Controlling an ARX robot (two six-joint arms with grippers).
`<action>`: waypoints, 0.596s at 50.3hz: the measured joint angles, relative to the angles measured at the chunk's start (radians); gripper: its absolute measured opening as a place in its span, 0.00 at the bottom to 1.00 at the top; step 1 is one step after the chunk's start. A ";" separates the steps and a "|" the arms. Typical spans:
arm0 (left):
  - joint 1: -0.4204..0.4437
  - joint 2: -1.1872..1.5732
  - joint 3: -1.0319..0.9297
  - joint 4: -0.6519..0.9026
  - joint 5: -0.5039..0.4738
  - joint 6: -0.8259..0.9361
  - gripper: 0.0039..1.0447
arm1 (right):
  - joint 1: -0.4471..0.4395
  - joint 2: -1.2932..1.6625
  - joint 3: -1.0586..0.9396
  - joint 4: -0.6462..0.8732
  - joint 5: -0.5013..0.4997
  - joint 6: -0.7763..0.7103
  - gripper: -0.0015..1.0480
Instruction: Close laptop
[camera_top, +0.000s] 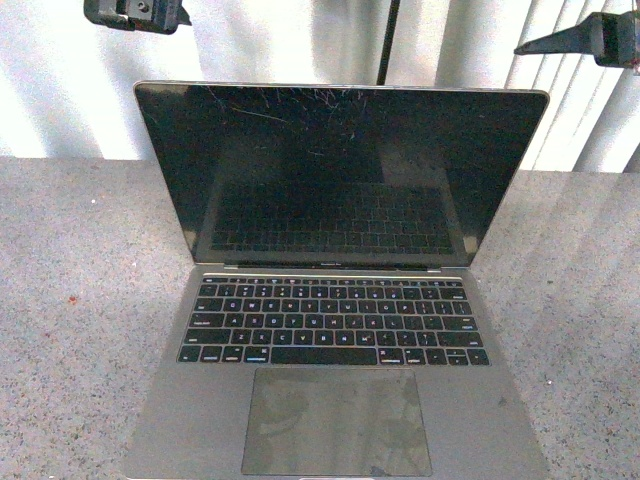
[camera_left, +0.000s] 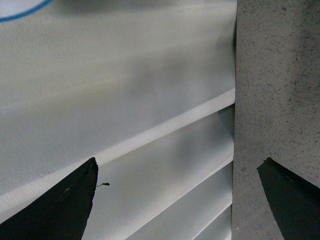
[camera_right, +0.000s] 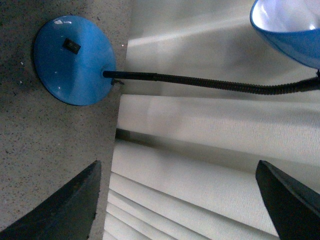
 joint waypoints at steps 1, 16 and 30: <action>0.001 0.000 -0.002 0.000 0.000 0.002 0.93 | 0.002 0.001 0.002 -0.003 0.002 -0.002 0.82; 0.006 0.000 -0.011 -0.074 -0.007 0.003 0.40 | 0.033 0.036 0.034 -0.092 0.031 -0.033 0.29; 0.006 0.006 -0.011 -0.158 -0.032 0.000 0.03 | 0.035 0.055 0.102 -0.212 0.067 -0.046 0.03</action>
